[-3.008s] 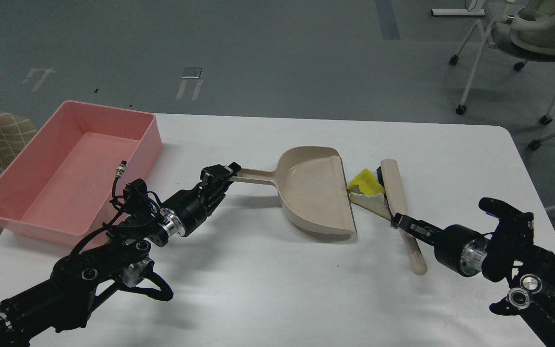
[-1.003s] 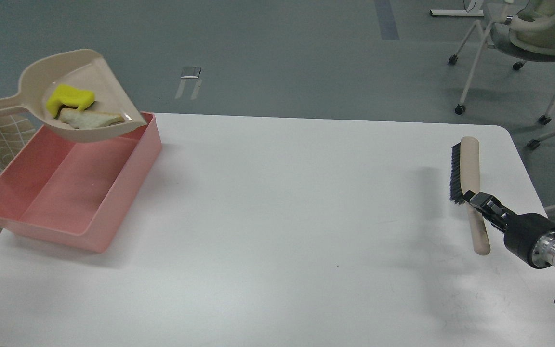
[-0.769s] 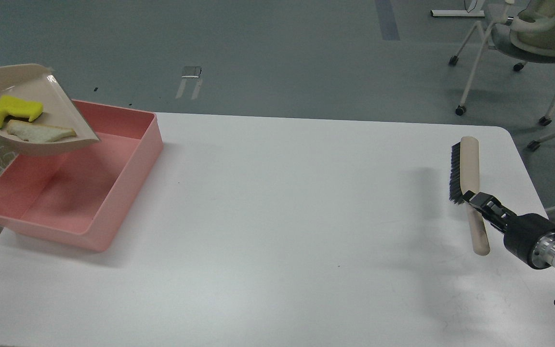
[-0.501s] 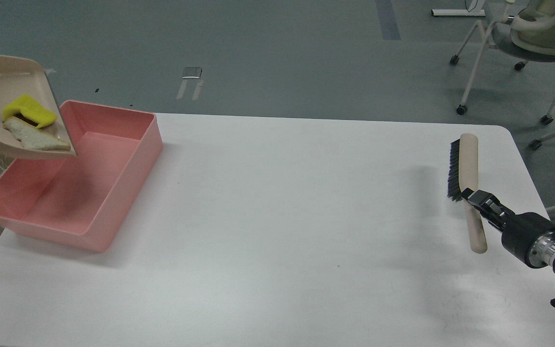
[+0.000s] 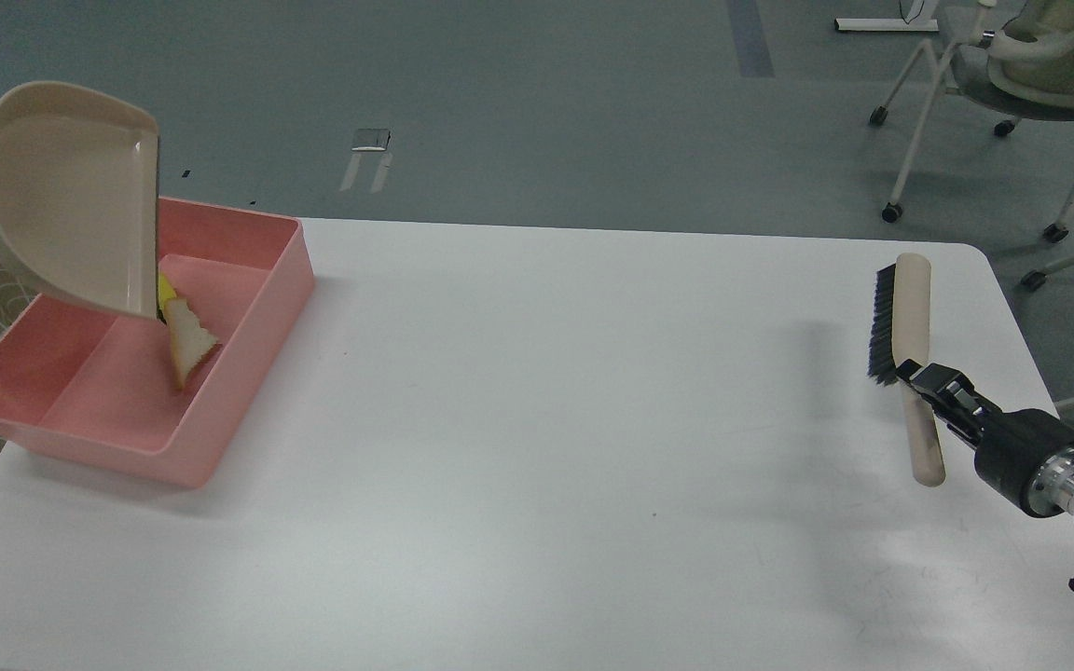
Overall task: Sweep and dump garbage into bin
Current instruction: 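Tilt the dustpan with the left gripper to dump garbage into the bin, then lower the dustpan back onto the table with the left gripper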
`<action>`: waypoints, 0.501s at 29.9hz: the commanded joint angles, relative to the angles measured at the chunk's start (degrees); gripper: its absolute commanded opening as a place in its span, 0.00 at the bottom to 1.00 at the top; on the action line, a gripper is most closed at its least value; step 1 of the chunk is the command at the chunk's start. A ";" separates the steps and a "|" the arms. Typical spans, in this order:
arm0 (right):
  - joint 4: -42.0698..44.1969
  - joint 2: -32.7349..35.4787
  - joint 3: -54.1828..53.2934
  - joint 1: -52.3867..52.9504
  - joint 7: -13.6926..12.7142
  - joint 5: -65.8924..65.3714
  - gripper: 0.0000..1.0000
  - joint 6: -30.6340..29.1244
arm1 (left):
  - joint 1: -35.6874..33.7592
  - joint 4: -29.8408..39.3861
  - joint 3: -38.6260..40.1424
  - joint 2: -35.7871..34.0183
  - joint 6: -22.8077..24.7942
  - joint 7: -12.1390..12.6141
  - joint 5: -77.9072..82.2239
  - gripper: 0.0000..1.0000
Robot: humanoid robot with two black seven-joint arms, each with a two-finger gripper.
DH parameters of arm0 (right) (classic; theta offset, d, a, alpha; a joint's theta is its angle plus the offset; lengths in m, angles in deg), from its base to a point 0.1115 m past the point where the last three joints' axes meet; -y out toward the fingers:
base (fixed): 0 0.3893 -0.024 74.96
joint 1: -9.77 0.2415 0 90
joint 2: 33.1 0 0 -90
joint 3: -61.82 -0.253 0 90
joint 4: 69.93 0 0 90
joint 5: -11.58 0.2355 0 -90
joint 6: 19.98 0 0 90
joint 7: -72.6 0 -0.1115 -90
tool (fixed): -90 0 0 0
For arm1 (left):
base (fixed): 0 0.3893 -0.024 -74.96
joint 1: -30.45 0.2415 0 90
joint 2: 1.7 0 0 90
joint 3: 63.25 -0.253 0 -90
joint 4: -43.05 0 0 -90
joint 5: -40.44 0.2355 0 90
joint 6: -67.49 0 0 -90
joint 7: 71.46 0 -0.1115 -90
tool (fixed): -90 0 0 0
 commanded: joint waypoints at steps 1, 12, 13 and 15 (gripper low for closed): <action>-0.09 -0.01 -0.87 -0.17 0.02 0.07 0.18 -0.01 | -7.06 0.57 -0.19 3.22 1.35 0.00 -2.67 0.09; 0.26 4.29 -1.66 -1.67 0.02 -0.11 0.18 -0.45 | -19.55 0.75 -1.51 32.39 12.34 0.57 -3.47 0.09; 0.61 4.99 -1.66 -1.67 0.02 -0.19 0.18 -0.45 | -19.72 0.66 -2.64 36.23 12.34 1.80 -3.38 0.09; 0.97 5.88 -1.75 -1.49 0.02 -0.20 0.18 -0.36 | -20.16 0.58 -5.19 41.09 12.25 3.21 -3.29 0.09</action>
